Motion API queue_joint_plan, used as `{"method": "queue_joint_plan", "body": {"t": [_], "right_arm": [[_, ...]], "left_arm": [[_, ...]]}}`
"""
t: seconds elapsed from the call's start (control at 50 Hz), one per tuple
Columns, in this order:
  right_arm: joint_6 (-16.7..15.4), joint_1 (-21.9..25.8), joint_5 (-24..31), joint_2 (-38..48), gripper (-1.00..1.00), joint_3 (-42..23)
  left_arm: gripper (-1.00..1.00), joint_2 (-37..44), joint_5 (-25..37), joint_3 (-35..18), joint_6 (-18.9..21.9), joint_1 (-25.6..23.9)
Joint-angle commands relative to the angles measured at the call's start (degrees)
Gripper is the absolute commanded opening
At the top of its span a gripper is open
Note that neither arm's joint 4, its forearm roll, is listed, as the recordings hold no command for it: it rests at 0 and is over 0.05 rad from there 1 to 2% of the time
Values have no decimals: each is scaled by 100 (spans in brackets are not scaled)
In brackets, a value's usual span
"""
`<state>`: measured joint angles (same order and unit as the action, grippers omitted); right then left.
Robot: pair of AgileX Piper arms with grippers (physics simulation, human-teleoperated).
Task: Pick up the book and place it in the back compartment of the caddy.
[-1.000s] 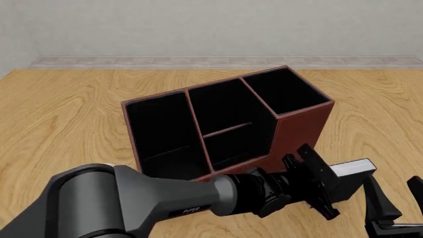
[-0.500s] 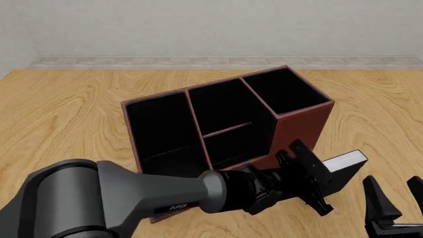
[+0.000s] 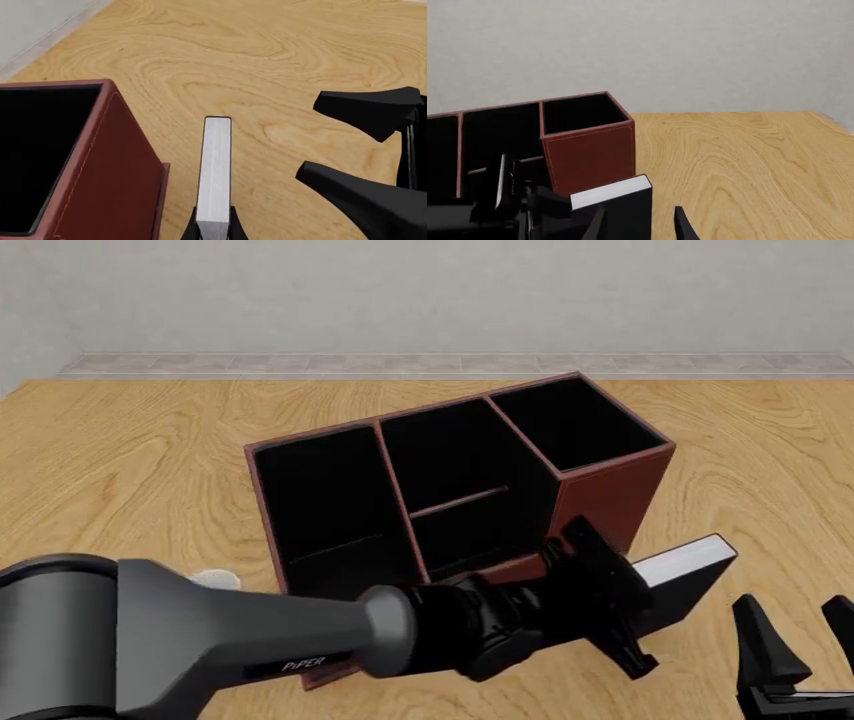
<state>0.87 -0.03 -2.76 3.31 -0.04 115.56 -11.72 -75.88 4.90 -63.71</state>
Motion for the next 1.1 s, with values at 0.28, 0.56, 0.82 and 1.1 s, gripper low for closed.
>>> {"method": "queue_joint_plan", "body": {"t": [0.28, 0.56, 0.82, 1.1], "right_arm": [[0, 0, 1, 0, 100, 0], [1, 1, 2, -2, 100, 0], [0, 0, 3, -3, 100, 0], [0, 1, 1, 0, 100, 0]], "left_arm": [[-100, -450, -250, 533, 169, -53], [-100, -618, -242, 684, 230, -24], [-100, -871, -229, 907, 206, -44], [-100, -1216, -231, 1252, 172, 87]]}}
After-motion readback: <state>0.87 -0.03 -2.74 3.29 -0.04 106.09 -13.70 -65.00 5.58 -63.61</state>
